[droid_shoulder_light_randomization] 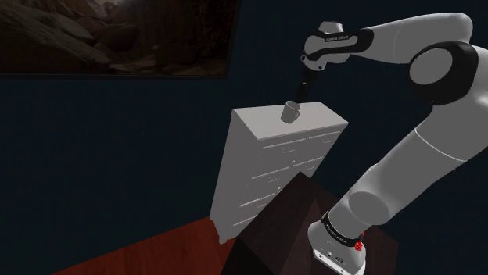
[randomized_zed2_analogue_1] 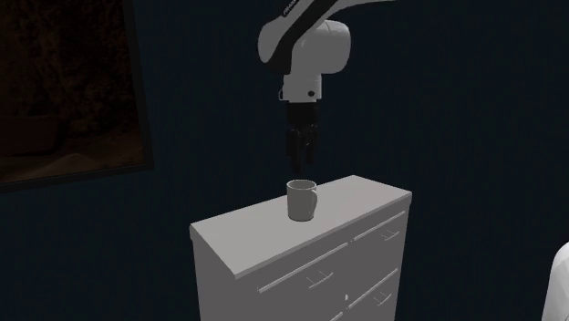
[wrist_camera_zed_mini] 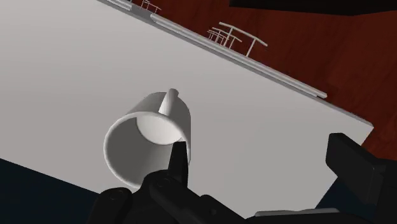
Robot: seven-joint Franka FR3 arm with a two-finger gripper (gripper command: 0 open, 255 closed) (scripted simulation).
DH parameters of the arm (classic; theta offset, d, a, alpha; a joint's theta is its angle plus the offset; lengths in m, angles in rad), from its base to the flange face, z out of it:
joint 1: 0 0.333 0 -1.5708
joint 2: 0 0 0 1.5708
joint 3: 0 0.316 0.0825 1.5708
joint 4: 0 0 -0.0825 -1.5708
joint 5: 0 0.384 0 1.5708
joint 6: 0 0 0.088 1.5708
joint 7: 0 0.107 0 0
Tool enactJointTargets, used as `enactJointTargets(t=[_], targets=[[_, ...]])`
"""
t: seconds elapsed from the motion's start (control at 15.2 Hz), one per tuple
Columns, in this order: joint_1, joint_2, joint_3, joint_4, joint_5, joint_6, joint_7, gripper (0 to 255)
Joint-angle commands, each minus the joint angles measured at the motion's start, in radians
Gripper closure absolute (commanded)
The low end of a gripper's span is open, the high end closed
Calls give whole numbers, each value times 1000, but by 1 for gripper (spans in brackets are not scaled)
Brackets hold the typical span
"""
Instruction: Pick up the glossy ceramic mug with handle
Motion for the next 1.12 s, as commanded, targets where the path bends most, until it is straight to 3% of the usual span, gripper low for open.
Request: enactJointTargets(t=[0.0,0.26,0.66,1.06], targets=[[-14,82,-24,53,49,14,-58,0],[-69,257,-48,192,158,9,-174,0],[-193,513,-32,443,299,-46,-299,0],[-195,538,-23,397,313,22,-309,0]])
